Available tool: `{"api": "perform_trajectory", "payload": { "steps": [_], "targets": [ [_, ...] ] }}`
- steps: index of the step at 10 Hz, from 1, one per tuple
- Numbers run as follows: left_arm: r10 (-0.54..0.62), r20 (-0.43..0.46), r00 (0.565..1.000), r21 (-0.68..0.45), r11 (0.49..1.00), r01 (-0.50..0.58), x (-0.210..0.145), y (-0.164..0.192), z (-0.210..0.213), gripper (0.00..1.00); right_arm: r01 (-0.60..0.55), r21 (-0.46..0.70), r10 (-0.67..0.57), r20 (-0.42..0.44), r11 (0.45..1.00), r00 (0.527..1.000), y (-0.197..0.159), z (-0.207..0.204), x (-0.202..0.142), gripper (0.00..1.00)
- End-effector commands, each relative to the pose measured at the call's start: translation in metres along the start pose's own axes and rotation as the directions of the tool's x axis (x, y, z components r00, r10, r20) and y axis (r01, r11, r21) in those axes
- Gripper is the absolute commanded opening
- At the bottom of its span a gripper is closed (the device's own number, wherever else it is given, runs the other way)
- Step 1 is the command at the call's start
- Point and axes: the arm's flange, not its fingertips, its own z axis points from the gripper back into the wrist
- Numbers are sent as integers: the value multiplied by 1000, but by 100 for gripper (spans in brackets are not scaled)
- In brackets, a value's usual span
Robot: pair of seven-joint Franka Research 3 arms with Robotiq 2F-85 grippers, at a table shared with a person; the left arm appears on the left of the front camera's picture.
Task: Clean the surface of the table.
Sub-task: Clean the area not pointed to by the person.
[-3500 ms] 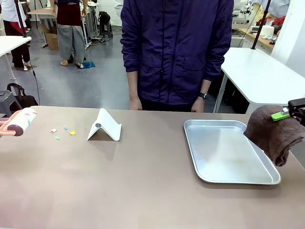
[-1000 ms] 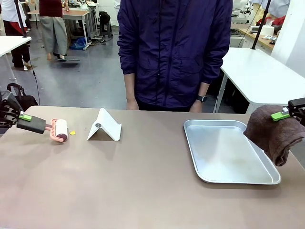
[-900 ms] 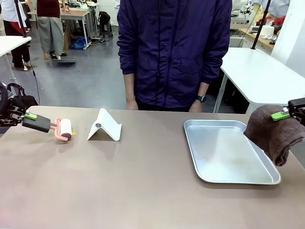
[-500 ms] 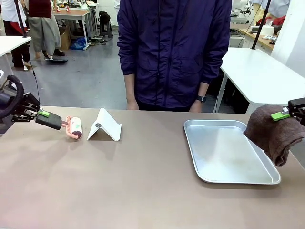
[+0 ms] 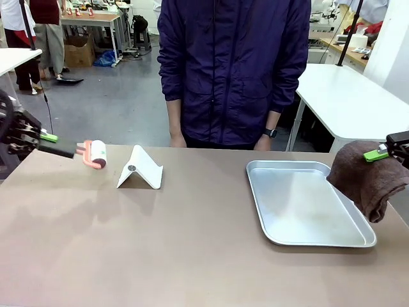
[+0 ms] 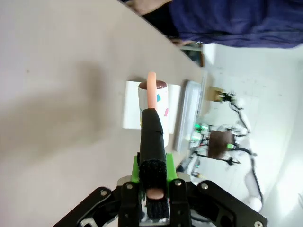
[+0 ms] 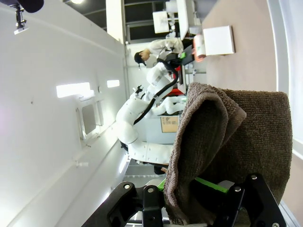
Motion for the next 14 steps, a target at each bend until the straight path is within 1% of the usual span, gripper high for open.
{"api": "perform_trajectory", "payload": {
  "steps": [1, 2, 3, 4, 6, 7, 8, 14],
  "targets": [
    [-89, -31, 996, -132, 988, 84, -38, 3, 50, 22, -6, 0, 6, -3, 1000, 1000, 3, 1, 0, 0],
    [-143, -91, 986, -149, 980, 129, -61, 13, 70, 22, -6, 0, 6, -3, 1000, 1000, 3, 1, 0, 0],
    [-221, -159, 962, -188, 964, 190, -85, 25, 87, 22, -6, 0, 6, -3, 1000, 1000, 3, 1, 0, 0],
    [-303, -180, 936, -231, 938, 260, -113, 40, 104, 22, -6, 0, 6, -3, 1000, 1000, 3, 1, 0, 0],
    [-409, -112, 905, -334, 874, 354, -151, 63, 134, 22, -6, 0, 6, -3, 1000, 1000, 3, 1, 0, 0],
    [-407, -70, 911, -400, 848, 348, -158, 69, 142, 22, -6, 0, 6, -3, 1000, 1000, 3, 1, 0, 0],
    [-345, -141, 928, -271, 915, 299, -144, 54, 128, 22, -6, 0, 6, -3, 1000, 1000, 3, 1, 0, 0],
    [-345, -141, 928, -271, 915, 299, -144, 54, 128, 22, -6, 0, 6, -3, 1000, 1000, 3, 1, 0, 0]
  ]
}}
